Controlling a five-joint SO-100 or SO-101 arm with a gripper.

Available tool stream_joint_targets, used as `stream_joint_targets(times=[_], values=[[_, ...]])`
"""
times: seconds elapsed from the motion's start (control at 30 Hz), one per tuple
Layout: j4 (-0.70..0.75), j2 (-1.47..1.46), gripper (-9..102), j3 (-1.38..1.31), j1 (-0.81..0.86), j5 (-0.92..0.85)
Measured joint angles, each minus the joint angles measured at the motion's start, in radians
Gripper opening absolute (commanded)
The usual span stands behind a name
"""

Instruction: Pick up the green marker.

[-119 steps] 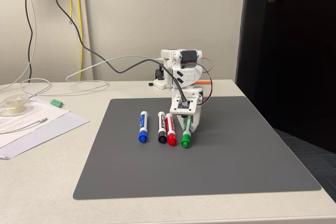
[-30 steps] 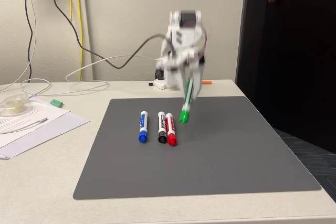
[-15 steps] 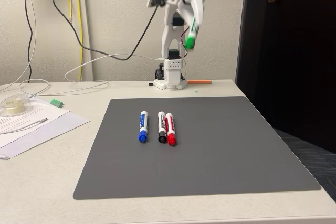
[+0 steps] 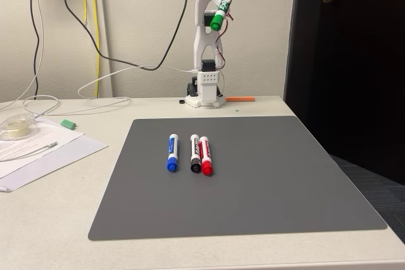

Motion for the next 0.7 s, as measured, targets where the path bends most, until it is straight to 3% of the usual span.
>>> stream_joint_targets(times=[0.17,0.27,0.47,0.57,0.67,0.7], values=[[-0.008,0.087,8,0.12,0.089,-0.046],[-0.091,0.215,8,0.284,0.072,-0.1],[-0.4,0.696,8,1.006,0.078,-0.121],[-0.577,0.773,8,1.195,0.091,-0.141],[-0.627,0.882,8,1.381,0.103,-0.137],[-0.716,0.887,8,1.413,0.104,-0.141]])
